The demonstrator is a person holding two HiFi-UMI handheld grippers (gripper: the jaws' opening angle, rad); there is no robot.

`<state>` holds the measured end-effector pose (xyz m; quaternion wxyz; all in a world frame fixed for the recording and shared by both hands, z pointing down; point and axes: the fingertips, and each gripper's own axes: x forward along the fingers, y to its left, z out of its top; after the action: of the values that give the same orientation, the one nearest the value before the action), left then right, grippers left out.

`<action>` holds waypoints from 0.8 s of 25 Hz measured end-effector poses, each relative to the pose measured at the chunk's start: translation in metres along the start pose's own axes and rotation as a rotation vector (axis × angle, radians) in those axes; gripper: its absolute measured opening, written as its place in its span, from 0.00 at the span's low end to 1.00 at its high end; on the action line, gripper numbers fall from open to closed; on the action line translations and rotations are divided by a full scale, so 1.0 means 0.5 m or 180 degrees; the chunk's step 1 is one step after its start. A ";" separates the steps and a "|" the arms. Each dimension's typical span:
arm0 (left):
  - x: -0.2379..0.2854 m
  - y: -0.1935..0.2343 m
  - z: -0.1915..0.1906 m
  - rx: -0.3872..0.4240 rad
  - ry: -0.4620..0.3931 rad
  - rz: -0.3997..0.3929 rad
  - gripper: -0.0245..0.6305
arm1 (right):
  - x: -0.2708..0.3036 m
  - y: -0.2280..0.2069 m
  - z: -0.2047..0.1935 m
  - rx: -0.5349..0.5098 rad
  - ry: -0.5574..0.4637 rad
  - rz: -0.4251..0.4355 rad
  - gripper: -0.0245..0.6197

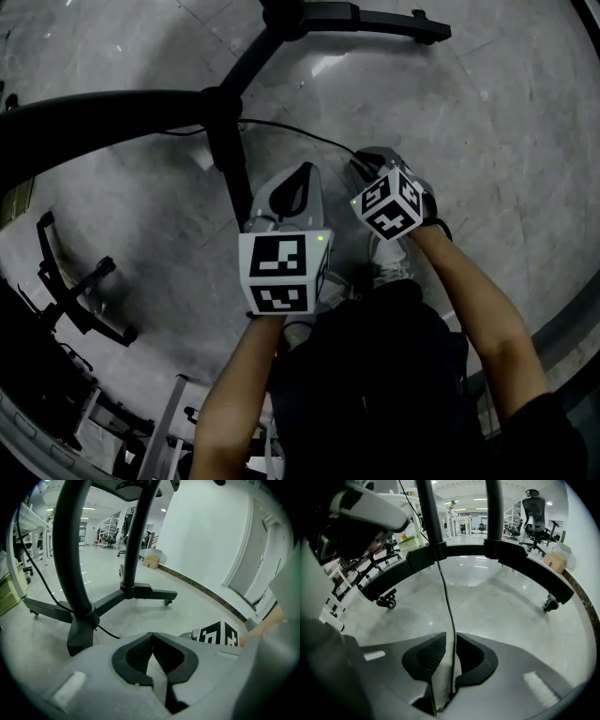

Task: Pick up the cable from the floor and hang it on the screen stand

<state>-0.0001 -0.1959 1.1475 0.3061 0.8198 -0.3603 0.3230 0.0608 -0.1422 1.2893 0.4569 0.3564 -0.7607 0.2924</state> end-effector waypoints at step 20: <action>0.028 0.052 0.003 0.0133 -0.0034 0.0050 0.04 | 0.092 -0.011 -0.011 -0.0186 0.0435 0.0085 0.07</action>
<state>-0.0127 -0.2168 1.1639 0.2845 0.8249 -0.3615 0.3285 0.0527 -0.1539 1.3337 0.5140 0.3119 -0.7406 0.2998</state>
